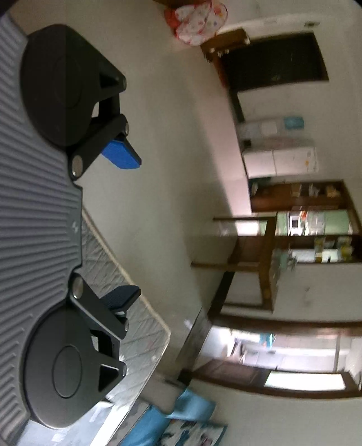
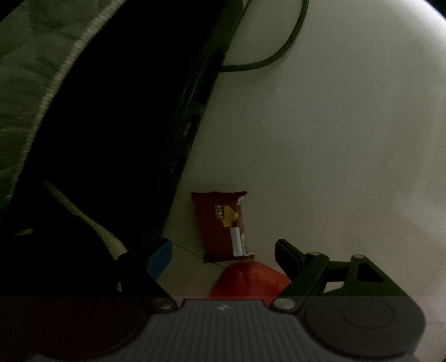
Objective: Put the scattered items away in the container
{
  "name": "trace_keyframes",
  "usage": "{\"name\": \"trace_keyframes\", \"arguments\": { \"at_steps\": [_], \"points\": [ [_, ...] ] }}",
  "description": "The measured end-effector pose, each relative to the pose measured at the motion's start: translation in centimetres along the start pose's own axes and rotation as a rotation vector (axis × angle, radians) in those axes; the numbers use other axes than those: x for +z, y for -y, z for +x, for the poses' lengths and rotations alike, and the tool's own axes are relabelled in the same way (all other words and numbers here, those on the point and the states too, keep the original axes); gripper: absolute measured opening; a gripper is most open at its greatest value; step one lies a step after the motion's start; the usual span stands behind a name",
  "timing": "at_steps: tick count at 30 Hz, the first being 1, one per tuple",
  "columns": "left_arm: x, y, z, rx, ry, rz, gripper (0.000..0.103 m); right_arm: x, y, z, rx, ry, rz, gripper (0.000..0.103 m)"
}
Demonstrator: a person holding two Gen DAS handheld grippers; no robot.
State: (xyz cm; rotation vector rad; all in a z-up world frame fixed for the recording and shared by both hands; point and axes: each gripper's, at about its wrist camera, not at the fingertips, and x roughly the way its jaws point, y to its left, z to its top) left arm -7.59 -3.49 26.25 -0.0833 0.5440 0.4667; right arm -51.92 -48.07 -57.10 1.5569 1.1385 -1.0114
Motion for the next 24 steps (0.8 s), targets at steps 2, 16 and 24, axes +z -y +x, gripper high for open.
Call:
{"name": "trace_keyframes", "arguments": {
  "at_steps": [2, 16, 24],
  "points": [
    [0.2, -0.2, 0.2, 0.055, 0.0, -0.006, 0.089, -0.1, -0.6, 0.9, -0.02, -0.003, 0.008, 0.083],
    [-0.1, -2.4, 2.6, 0.305, -0.011, -0.078, 0.089, -1.5, -3.5, 3.4, -0.121, -0.067, -0.003, 0.08],
    [-0.4, -2.3, 3.9, 0.388, -0.005, -0.082, 0.089, -3.0, -3.8, 3.0, -0.122, -0.113, -0.005, 0.068]
  ]
}}
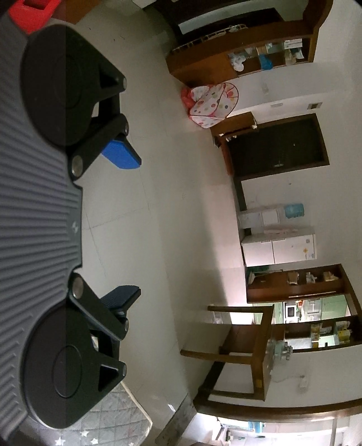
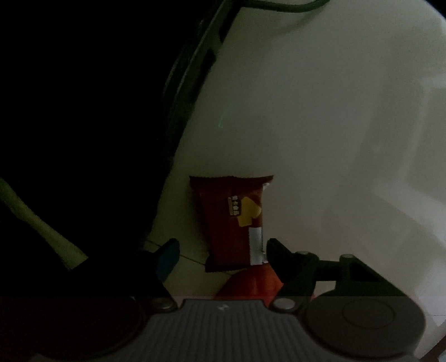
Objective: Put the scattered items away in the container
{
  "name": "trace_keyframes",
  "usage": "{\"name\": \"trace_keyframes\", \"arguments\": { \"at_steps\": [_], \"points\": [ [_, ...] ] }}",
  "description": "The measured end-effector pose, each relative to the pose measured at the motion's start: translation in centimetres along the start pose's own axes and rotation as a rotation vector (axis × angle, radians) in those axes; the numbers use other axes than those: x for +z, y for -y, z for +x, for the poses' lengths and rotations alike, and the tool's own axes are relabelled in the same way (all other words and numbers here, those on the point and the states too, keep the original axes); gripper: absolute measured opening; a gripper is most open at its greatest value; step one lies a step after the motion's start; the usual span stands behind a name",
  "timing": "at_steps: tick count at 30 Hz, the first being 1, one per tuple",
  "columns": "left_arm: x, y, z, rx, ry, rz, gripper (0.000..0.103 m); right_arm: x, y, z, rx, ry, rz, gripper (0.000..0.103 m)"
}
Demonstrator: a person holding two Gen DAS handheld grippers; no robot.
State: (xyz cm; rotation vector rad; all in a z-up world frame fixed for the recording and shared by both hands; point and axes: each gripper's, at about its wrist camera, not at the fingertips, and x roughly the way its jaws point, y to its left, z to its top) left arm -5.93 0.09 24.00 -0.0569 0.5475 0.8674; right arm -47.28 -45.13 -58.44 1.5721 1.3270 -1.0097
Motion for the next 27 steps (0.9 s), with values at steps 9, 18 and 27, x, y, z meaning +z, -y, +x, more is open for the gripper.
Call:
{"name": "trace_keyframes", "arguments": {
  "at_steps": [9, 18, 27],
  "points": [
    [-1.0, 1.1, 2.6, 0.002, -0.037, 0.008, 0.09, -1.9, -0.4, -2.1, 0.068, -0.044, 0.012, 0.037],
    [-1.8, 1.1, 3.2, -0.073, -0.043, 0.017, 0.09, -4.3, 1.3, -9.0, 0.093, -0.005, -0.022, 0.01],
    [-3.2, 0.4, 4.4, -0.161, -0.038, 0.064, 0.09, -6.1, 7.4, -16.8, 0.102, 0.018, 0.011, 0.011]
  ]
}}
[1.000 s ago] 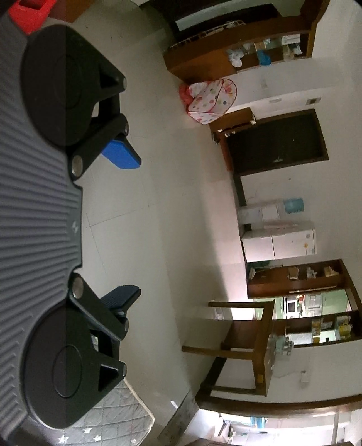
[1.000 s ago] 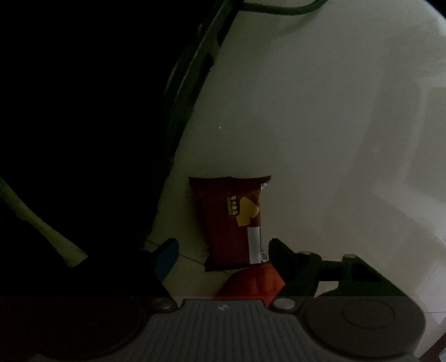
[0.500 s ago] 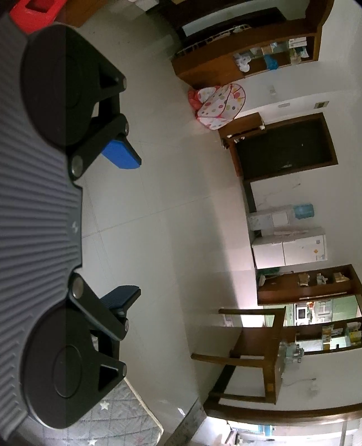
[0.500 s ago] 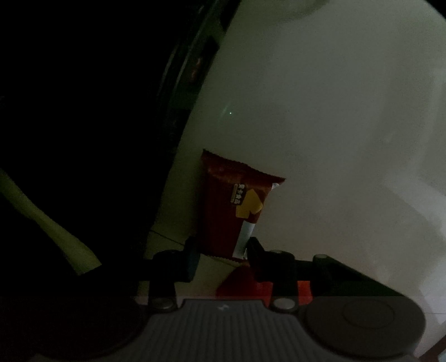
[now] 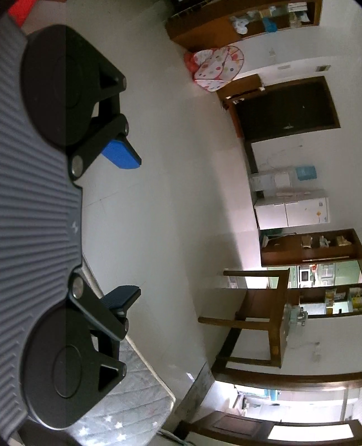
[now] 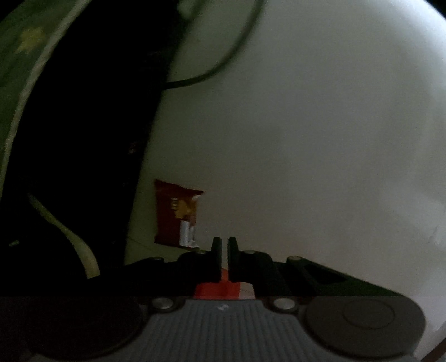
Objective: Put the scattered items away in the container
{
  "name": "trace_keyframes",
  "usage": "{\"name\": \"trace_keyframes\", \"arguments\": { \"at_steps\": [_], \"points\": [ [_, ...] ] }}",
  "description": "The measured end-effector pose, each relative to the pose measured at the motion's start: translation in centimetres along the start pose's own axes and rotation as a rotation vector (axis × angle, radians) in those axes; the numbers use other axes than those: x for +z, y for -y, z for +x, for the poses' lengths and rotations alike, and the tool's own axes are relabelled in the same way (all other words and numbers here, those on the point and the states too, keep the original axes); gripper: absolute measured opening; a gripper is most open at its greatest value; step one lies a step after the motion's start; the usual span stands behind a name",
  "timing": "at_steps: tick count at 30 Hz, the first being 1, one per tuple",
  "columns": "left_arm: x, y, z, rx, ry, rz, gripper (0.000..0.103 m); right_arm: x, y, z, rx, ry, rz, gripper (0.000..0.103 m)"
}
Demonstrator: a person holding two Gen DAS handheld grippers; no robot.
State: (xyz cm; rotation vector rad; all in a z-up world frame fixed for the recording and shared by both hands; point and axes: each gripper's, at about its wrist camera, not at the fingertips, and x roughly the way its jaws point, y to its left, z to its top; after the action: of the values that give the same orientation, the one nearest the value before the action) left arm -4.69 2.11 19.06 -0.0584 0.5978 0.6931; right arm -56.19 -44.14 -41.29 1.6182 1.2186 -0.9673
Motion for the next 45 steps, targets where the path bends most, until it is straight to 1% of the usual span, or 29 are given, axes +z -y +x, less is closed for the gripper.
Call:
{"name": "trace_keyframes", "arguments": {
  "at_steps": [1, 2, 3, 4, 6, 9, 10, 11, 13, 15, 16, 18, 21, 24, 25, 26, 27, 28, 29, 30, 31, 34, 36, 37, 40, 45],
  "points": [
    [-0.1, -0.2, 0.1, 0.018, 0.004, 0.007, 0.09, -0.2, 0.3, -0.3, 0.004, -0.003, 0.014, 0.03],
    [-0.1, -0.3, 0.5, 0.034, 0.0, 0.001, 0.09, -0.6, 0.4, -0.4, -0.002, 0.004, 0.018, 0.042],
    [-0.1, -0.4, 0.9, 0.051, -0.006, -0.009, 0.09, -1.3, 0.6, -0.2, -0.022, 0.027, 0.019, 0.06],
    [-0.1, -0.6, 1.2, 0.063, -0.015, -0.026, 0.089, -1.9, 0.0, -0.7, -0.04, 0.058, 0.013, 0.067],
    [0.2, -1.0, 1.5, 0.082, -0.02, -0.049, 0.089, -2.9, -0.5, -0.3, -0.025, 0.075, 0.012, 0.068],
    [0.1, -1.4, 1.6, 0.142, 0.0, -0.033, 0.09, -4.7, -2.7, 0.3, 0.023, 0.091, 0.054, 0.068],
    [0.1, -1.5, 1.6, 0.164, 0.001, -0.035, 0.09, -5.0, -2.6, 1.2, 0.043, 0.085, 0.08, 0.068],
    [0.0, -1.8, 1.8, 0.186, -0.001, -0.041, 0.09, -4.4, -2.1, 2.8, 0.052, 0.088, 0.101, 0.068],
    [-0.2, -2.4, 2.1, 0.214, -0.025, -0.09, 0.09, -4.1, -3.8, 4.8, 0.041, 0.117, 0.115, 0.068],
    [-0.5, -3.1, 2.4, 0.224, -0.054, -0.151, 0.09, -4.1, -5.1, 5.7, 0.029, 0.102, 0.13, 0.068],
    [-0.7, -3.2, 2.5, 0.237, -0.061, -0.162, 0.09, -4.3, -5.5, 5.8, 0.007, 0.093, 0.134, 0.068],
    [-0.9, -3.1, 2.6, 0.271, -0.061, -0.141, 0.09, -4.9, -6.3, 6.0, -0.027, 0.093, 0.15, 0.068],
    [-1.0, -2.9, 2.5, 0.299, -0.06, -0.128, 0.09, -5.6, -7.0, 6.1, -0.053, 0.093, 0.157, 0.066],
    [-1.0, -2.8, 2.2, 0.313, -0.054, -0.129, 0.09, -6.3, -7.7, 5.7, -0.053, 0.087, 0.137, 0.064],
    [-0.9, -2.7, 2.2, 0.32, -0.05, -0.124, 0.09, -6.6, -7.8, 5.6, -0.048, 0.088, 0.13, 0.061],
    [-0.8, -2.6, 2.2, 0.327, -0.046, -0.117, 0.09, -7.0, -7.8, 5.2, -0.036, 0.094, 0.122, 0.061],
    [-0.8, -2.5, 2.2, 0.334, -0.041, -0.109, 0.09, -7.6, -7.6, 4.8, -0.027, 0.096, 0.123, 0.064],
    [-0.8, -2.5, 2.2, 0.34, -0.041, -0.105, 0.09, -8.3, -7.4, 5.4, -0.015, 0.094, 0.132, 0.064],
    [-0.8, -2.4, 2.2, 0.345, -0.042, -0.103, 0.09, -8.7, -7.3, 5.2, -0.001, 0.089, 0.141, 0.064],
    [-0.8, -2.4, 2.2, 0.345, -0.044, -0.103, 0.09, -9.1, -7.3, 4.9, 0.012, 0.086, 0.147, 0.062],
    [-0.8, -2.4, 2.2, 0.344, -0.047, -0.104, 0.09, -9.5, -7.4, 4.7, 0.026, 0.082, 0.153, 0.057],
    [-0.8, -2.4, 2.3, 0.346, -0.049, -0.1, 0.09, -10.4, -7.7, 3.8, 0.062, 0.077, 0.17, 0.05],
    [-0.7, -2.5, 2.4, 0.356, -0.05, -0.101, 0.09, -10.8, -7.7, 2.7, 0.034, 0.071, 0.154, 0.05],
    [-0.7, -2.5, 2.4, 0.359, -0.05, -0.104, 0.09, -10.6, -7.1, 0.6, 0.022, 0.063, 0.147, 0.05],
    [-0.8, -2.5, 2.5, 0.372, -0.049, -0.102, 0.09, -11.5, -7.5, -0.5, -0.005, 0.063, 0.138, 0.05],
    [-0.9, -2.3, 2.6, 0.396, -0.05, -0.091, 0.09, -12.9, -9.2, -1.6, -0.083, 0.023, 0.118, 0.05]
  ]
}}
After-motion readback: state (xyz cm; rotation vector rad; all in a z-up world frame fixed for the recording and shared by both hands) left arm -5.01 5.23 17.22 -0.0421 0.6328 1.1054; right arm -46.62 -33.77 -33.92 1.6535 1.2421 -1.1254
